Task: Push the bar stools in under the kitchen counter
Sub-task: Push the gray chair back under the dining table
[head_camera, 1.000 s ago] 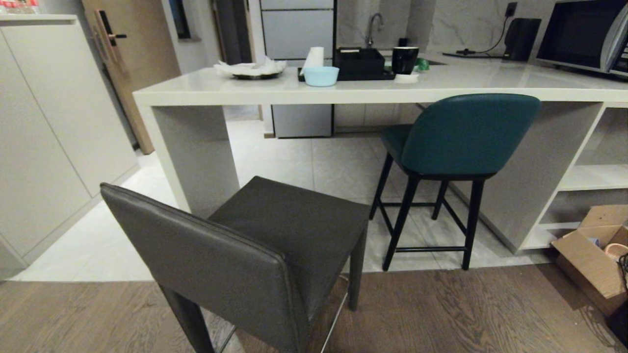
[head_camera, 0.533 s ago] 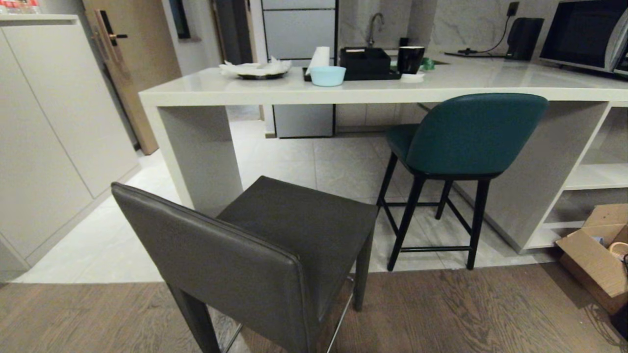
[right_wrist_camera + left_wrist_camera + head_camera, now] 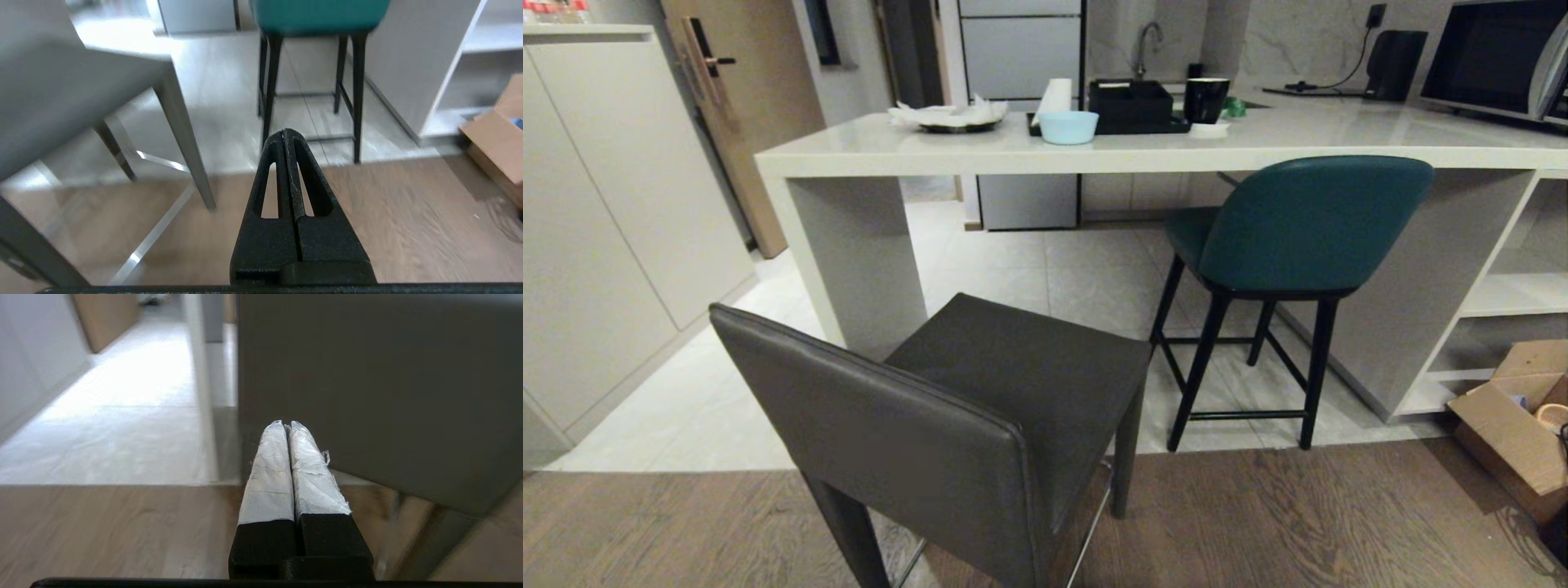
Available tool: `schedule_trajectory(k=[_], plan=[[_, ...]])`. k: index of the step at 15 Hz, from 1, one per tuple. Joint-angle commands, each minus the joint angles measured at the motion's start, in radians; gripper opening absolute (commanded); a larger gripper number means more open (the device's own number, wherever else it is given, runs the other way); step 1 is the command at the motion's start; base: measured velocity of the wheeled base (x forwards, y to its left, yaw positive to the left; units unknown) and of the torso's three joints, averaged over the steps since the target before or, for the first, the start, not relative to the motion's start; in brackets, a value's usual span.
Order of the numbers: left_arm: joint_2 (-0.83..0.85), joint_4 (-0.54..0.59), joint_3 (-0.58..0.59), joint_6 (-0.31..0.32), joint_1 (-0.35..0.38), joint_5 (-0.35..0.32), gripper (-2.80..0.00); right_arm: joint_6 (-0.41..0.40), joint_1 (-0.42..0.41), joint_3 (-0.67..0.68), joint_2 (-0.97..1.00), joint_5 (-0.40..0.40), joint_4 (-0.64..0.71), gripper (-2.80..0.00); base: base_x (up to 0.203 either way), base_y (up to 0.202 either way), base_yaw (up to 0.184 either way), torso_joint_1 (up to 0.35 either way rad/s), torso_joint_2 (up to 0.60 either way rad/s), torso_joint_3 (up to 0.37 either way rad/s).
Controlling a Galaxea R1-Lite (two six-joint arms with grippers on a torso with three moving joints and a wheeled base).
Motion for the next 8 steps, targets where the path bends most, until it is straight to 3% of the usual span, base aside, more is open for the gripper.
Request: schedule_trajectory(k=[1,3,6,8], plan=[[0.103,0.002,-0.069,-0.007,-0.002,-0.015,-2.80,0.029,-0.003,-0.122,0.136,0.015,0.037,-2.80,0.000,0.000,0.000,0.000,0.00,0.000],[0.306,-0.072,-0.110,-0.017,-0.013,-0.027,-2.80,0.024,-0.011,-0.193,0.258,0.045,0.054,-2.80,0.000,0.000,0.000,0.000,0.00,0.000],[0.665,-0.330,-0.128,-0.026,-0.025,-0.045,-2.80,-0.053,-0.014,-0.261,0.418,0.060,0.017,-2.80,0.000,0.000,0.000,0.000,0.00,0.000],[0.879,-0.499,-0.132,-0.030,-0.044,-0.109,-2.80,-0.082,-0.015,-0.294,0.552,0.058,-0.072,-2.80,0.000,0.000,0.000,0.000,0.00,0.000]])
